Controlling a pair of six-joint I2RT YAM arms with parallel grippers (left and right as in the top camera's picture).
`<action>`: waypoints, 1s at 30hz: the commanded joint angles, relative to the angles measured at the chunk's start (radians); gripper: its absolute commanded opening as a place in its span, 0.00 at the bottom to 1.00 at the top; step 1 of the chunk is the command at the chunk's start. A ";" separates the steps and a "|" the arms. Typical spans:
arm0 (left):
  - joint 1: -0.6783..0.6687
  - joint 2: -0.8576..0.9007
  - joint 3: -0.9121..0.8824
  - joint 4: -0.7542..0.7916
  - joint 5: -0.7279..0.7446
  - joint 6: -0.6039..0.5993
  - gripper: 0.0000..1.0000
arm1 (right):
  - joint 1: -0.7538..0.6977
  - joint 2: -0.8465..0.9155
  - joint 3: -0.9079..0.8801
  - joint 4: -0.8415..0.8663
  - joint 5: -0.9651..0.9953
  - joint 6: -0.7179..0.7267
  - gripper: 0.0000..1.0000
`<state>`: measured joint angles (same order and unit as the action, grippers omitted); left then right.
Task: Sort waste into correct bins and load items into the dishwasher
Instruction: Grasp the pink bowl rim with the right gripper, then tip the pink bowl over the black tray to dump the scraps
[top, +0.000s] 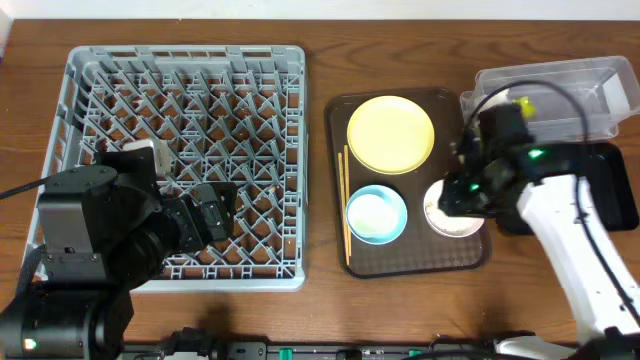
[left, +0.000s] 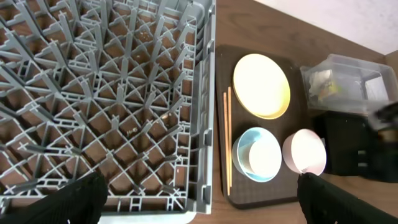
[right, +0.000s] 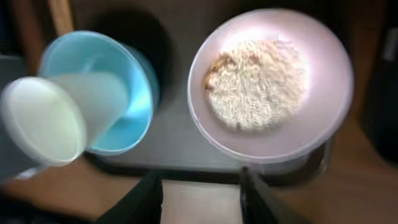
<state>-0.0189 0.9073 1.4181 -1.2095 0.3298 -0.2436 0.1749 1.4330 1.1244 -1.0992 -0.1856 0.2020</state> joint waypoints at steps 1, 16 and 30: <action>0.002 0.000 0.008 -0.002 -0.010 -0.005 0.98 | 0.037 0.002 -0.110 0.120 0.043 0.029 0.36; 0.002 0.000 0.008 -0.002 -0.010 -0.005 0.98 | 0.118 0.150 -0.286 0.449 0.154 0.051 0.10; 0.002 0.000 0.008 -0.002 -0.010 -0.005 0.98 | -0.008 -0.079 -0.156 0.311 -0.017 0.043 0.01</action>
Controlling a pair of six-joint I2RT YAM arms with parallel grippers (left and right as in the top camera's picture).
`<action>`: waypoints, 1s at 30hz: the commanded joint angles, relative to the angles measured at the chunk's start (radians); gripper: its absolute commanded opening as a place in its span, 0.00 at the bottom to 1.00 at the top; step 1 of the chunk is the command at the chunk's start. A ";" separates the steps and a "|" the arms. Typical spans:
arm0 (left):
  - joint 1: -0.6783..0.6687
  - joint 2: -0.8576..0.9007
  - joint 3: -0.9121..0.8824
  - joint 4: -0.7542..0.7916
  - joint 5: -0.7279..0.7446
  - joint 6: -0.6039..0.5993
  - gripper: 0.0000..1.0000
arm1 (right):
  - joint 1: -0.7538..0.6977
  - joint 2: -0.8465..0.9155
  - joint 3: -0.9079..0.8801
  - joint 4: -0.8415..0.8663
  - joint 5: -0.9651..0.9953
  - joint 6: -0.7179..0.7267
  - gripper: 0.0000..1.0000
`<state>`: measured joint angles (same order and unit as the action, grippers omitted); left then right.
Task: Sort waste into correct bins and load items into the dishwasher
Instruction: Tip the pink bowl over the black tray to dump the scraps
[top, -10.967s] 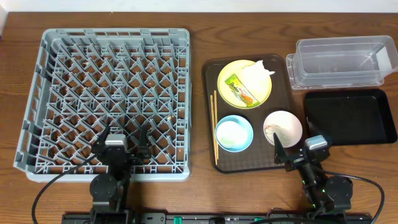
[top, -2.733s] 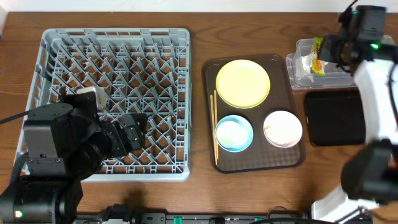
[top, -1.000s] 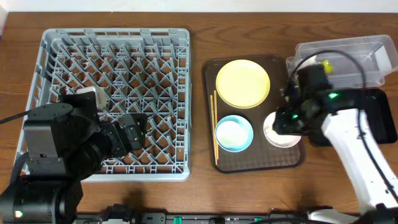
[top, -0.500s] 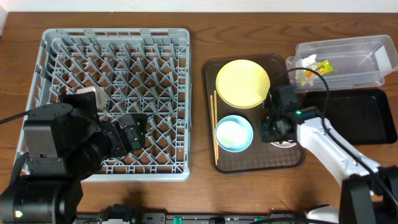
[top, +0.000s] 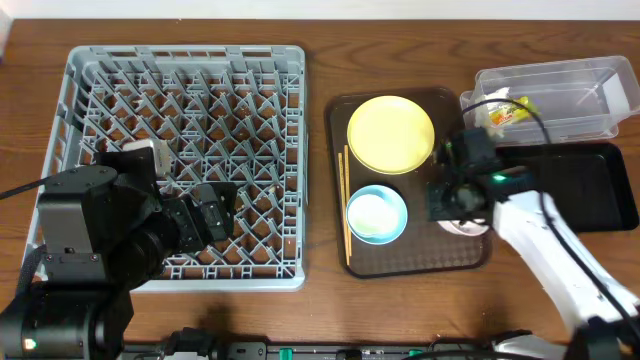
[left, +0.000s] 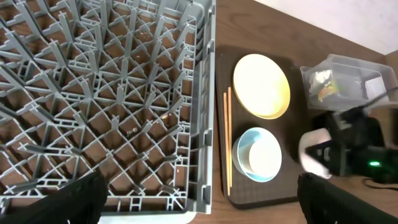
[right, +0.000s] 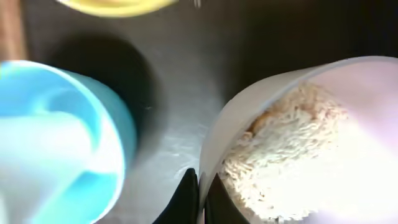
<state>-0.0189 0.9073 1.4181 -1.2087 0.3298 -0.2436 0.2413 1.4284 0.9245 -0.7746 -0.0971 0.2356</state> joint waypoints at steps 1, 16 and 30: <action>0.002 0.000 0.008 -0.003 -0.010 -0.005 0.98 | -0.107 -0.090 0.045 -0.017 -0.150 -0.003 0.01; 0.002 0.000 0.008 -0.003 -0.010 -0.005 0.98 | -0.692 -0.008 0.043 -0.024 -0.769 -0.287 0.01; 0.002 0.000 0.008 -0.003 -0.010 -0.005 0.98 | -1.006 0.219 0.043 0.049 -1.214 -0.449 0.01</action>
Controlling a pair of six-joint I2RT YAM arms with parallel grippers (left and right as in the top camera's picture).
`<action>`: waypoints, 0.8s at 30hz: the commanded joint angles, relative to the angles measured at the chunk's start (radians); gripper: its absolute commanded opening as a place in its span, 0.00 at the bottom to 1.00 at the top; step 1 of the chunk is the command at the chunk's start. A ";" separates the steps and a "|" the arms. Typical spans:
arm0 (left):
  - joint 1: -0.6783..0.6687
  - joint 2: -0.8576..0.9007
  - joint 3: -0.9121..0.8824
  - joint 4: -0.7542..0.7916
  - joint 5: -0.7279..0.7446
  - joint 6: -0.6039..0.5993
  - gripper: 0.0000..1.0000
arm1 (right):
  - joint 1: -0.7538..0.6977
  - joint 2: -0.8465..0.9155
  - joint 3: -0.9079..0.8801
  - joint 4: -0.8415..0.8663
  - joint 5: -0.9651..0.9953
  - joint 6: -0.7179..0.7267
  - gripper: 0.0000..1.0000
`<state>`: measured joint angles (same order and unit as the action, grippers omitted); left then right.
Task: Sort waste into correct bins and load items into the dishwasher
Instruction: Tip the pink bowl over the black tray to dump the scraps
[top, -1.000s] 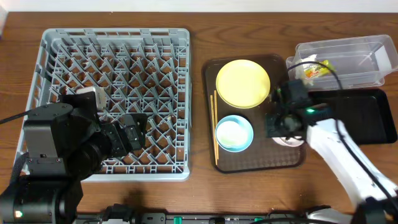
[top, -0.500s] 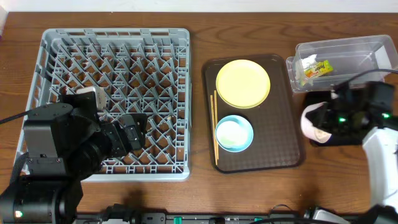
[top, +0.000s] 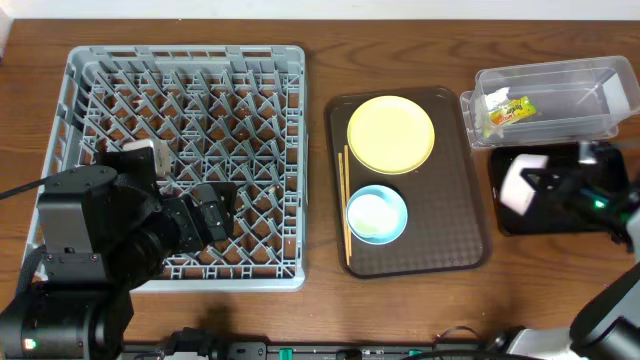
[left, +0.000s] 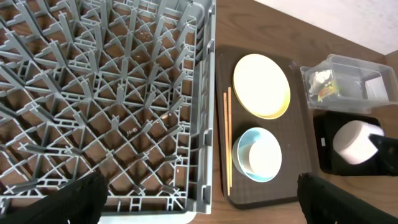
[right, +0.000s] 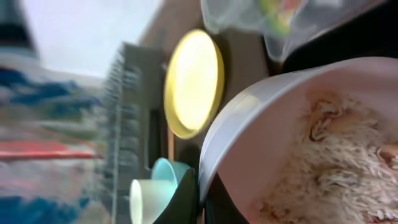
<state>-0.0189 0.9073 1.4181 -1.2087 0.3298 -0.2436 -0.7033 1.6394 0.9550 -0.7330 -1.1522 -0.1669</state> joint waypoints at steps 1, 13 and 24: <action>0.002 0.000 0.008 -0.003 -0.010 -0.005 0.98 | -0.088 0.014 0.013 0.008 -0.164 -0.047 0.01; 0.002 0.000 0.008 -0.003 -0.010 -0.005 0.98 | -0.135 0.024 0.012 0.046 -0.289 -0.051 0.01; 0.002 0.000 0.008 -0.003 -0.010 -0.005 0.98 | -0.134 0.046 0.010 0.079 -0.282 -0.045 0.01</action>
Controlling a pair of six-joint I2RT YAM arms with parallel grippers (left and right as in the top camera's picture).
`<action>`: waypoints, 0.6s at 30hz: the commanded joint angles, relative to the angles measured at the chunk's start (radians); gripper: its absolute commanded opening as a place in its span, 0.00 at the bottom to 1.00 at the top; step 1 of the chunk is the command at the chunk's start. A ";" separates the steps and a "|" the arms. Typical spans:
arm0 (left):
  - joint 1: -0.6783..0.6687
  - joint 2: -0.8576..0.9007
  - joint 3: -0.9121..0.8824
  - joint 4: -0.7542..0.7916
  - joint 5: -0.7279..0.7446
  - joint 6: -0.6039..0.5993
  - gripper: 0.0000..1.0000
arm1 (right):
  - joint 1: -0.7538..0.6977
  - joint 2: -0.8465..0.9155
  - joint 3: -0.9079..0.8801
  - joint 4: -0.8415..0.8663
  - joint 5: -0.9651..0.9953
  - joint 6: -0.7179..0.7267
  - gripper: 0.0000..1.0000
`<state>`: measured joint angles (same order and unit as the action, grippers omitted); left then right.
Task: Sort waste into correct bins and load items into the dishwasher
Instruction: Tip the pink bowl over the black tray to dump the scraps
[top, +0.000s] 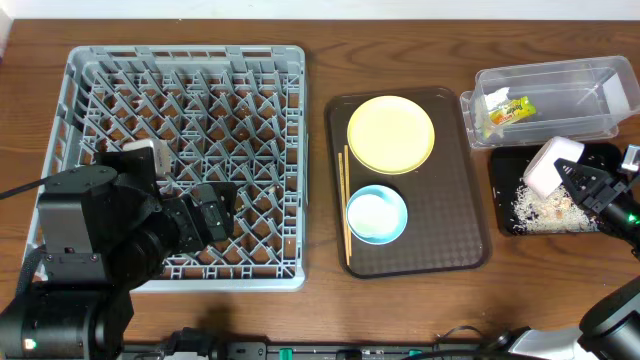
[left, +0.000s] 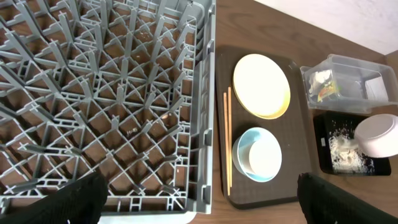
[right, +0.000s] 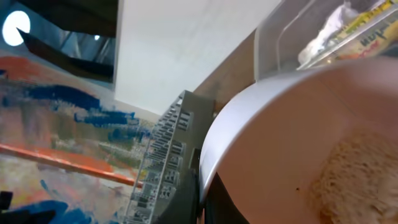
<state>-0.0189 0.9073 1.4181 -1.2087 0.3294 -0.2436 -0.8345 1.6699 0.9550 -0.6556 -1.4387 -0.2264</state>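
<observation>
My right gripper (right: 200, 186) is shut on the rim of the pink bowl (right: 292, 143), which is tipped on its side over the black bin (top: 600, 160). Rice (top: 545, 208) lies scattered on the bin's floor, and some still clings inside the bowl (top: 548, 165). On the brown tray (top: 450, 250) rest a yellow plate (top: 390, 133), a pair of chopsticks (top: 345, 205) and a blue bowl (top: 376, 215) with a pale cup in it. My left gripper (left: 199, 205) hangs open above the grey dish rack (top: 185, 160), holding nothing.
A clear plastic bin (top: 560, 95) with a yellow wrapper (top: 505, 110) in it stands at the far right, just behind the black bin. The rack fills the left half of the wooden table (top: 320, 320).
The pink bowl has been tipped further over the black bin, and rice now lies on the bin's floor. The left arm has not moved.
My right gripper hovered open over the pink bowl of rice on the tray. Then it was shut on the bowl's rim. Then it held the bowl tilted over the black bin, and now rice has fallen into that bin.
</observation>
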 joint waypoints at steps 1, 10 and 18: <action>0.002 0.000 0.008 -0.003 -0.010 -0.005 0.98 | -0.003 0.017 0.006 -0.011 -0.031 -0.002 0.01; 0.002 0.000 0.008 -0.003 -0.009 -0.005 0.98 | -0.003 0.040 -0.015 0.024 0.169 0.082 0.01; 0.002 0.000 0.008 -0.003 -0.009 -0.005 0.98 | -0.005 0.068 -0.021 -0.026 0.017 0.021 0.01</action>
<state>-0.0189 0.9073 1.4181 -1.2087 0.3298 -0.2436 -0.8345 1.7271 0.9394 -0.6731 -1.3842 -0.2188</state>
